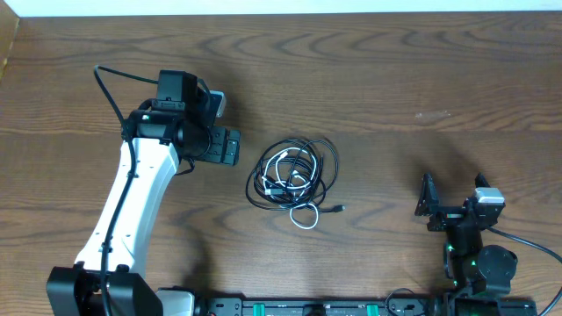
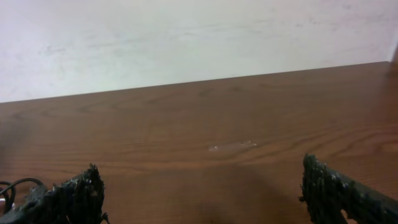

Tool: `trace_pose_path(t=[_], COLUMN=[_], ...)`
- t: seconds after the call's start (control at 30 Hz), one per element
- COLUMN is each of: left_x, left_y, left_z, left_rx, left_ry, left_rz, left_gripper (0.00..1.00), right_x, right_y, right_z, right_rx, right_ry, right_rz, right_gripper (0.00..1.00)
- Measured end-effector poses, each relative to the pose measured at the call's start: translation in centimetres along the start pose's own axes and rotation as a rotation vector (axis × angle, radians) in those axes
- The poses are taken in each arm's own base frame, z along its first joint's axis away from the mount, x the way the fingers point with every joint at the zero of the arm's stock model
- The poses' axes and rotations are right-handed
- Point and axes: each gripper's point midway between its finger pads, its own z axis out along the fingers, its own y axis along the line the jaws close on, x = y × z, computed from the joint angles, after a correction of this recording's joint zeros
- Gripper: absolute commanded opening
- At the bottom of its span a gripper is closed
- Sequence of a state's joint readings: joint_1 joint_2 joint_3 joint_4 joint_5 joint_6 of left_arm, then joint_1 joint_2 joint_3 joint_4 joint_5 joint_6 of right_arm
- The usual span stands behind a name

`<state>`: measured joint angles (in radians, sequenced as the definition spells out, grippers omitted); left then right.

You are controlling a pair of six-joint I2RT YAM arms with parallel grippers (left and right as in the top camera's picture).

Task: Untangle cables

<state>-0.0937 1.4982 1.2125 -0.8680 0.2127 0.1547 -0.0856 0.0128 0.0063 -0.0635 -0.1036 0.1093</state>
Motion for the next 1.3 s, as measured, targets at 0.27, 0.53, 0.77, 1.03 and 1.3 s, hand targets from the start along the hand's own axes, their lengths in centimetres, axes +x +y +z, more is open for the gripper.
trace_pose_path(t=[0.27,0.53,0.77,1.03,1.3], left_x=[0.0,0.0,0.2,0.7,-0.1], left_y=[0.0,0.0,0.0,-0.2,-0.3], left_z=[0.0,0.0,0.0,0.0,-0.8], left_rx=[0.0,0.0,0.002,0.009,0.012], left_ry=[0.0,0.0,0.009,0.028,0.008], left_rz=[0.0,0.0,-0.002,-0.005,-0.002], left_gripper=[0.96,0.96,0.96,0.96,0.96], right_x=[0.0,0.0,0.0,0.0,0.0], right_y=[0.0,0.0,0.0,0.0,0.0], right_z=[0.0,0.0,0.0,0.0,0.0], right_rx=[0.0,0.0,0.0,0.0,0.0], right_ry=[0.0,0.0,0.0,0.0,0.0], right_rz=[0.0,0.0,0.0,0.0,0.0], right_gripper=[0.99,0.99,0.99,0.99,0.99])
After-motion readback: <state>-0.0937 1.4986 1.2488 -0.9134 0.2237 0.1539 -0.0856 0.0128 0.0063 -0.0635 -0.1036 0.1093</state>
